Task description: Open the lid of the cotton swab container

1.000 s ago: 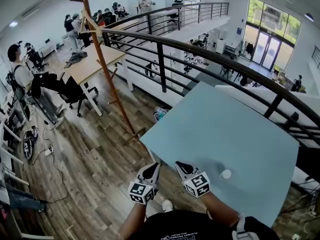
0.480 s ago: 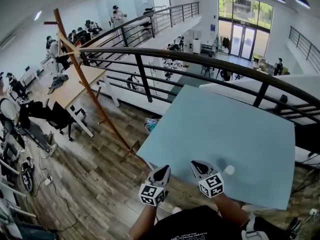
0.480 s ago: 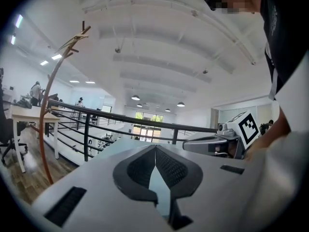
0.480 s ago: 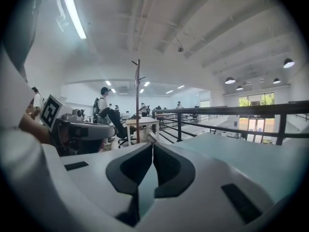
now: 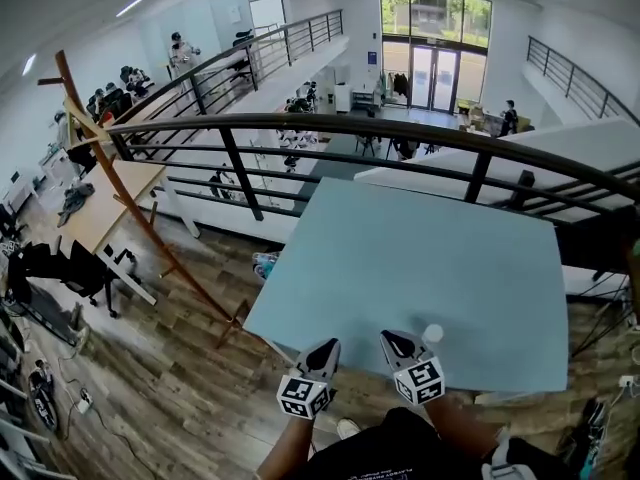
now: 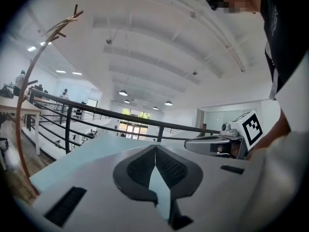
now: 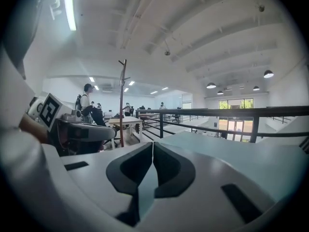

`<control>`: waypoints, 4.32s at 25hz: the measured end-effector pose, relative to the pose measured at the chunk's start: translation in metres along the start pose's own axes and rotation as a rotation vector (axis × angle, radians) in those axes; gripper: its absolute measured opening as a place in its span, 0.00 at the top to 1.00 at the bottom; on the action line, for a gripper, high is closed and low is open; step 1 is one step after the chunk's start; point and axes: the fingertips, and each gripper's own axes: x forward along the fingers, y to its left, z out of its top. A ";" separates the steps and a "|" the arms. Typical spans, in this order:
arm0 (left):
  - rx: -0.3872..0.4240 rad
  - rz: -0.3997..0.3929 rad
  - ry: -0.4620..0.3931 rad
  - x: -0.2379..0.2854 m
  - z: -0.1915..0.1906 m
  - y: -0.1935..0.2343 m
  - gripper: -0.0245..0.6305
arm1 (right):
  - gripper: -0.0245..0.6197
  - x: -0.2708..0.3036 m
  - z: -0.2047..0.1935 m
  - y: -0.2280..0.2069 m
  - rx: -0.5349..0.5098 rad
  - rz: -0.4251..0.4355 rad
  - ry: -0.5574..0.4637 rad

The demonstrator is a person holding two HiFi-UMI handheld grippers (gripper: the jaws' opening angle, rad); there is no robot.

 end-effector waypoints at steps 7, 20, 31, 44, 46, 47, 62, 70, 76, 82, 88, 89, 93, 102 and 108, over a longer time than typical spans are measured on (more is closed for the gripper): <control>0.000 -0.075 0.022 0.039 -0.007 -0.039 0.94 | 0.93 -0.029 0.002 -0.041 0.019 -0.053 -0.002; 0.022 -0.116 0.067 0.080 -0.010 -0.101 0.94 | 0.93 -0.081 -0.016 -0.092 0.052 -0.077 0.042; 0.035 -0.092 0.056 0.110 -0.008 -0.125 0.94 | 0.93 -0.099 -0.018 -0.132 0.122 -0.061 0.003; 0.061 -0.186 0.142 0.145 -0.046 -0.120 0.94 | 0.93 -0.091 -0.044 -0.158 0.143 -0.144 0.036; 0.049 -0.196 0.154 0.145 -0.052 -0.114 0.94 | 0.93 -0.089 -0.049 -0.154 0.144 -0.152 0.057; 0.044 -0.201 0.155 0.145 -0.055 -0.112 0.94 | 0.93 -0.087 -0.052 -0.153 0.142 -0.156 0.068; 0.027 -0.275 0.225 0.170 -0.115 -0.116 0.94 | 0.93 -0.096 -0.127 -0.170 0.143 -0.247 0.144; 0.014 -0.285 0.252 0.176 -0.134 -0.116 0.94 | 0.75 -0.088 -0.163 -0.174 0.175 -0.249 0.200; 0.023 -0.292 0.265 0.190 -0.139 -0.117 0.94 | 0.66 -0.073 -0.184 -0.182 0.235 -0.258 0.224; 0.027 -0.286 0.268 0.199 -0.142 -0.109 0.94 | 0.56 -0.057 -0.205 -0.190 0.228 -0.279 0.261; 0.022 -0.267 0.259 0.205 -0.142 -0.096 0.94 | 0.56 -0.044 -0.214 -0.199 0.247 -0.284 0.263; 0.017 -0.266 0.260 0.205 -0.143 -0.095 0.94 | 0.56 -0.043 -0.214 -0.199 0.245 -0.284 0.262; 0.009 -0.261 0.265 0.203 -0.143 -0.091 0.94 | 0.56 -0.034 -0.213 -0.195 0.230 -0.272 0.256; -0.007 -0.253 0.266 0.204 -0.146 -0.088 0.94 | 0.55 -0.022 -0.212 -0.194 0.221 -0.314 0.251; -0.014 -0.246 0.269 0.203 -0.153 -0.087 0.94 | 0.55 -0.020 -0.215 -0.191 0.235 -0.359 0.260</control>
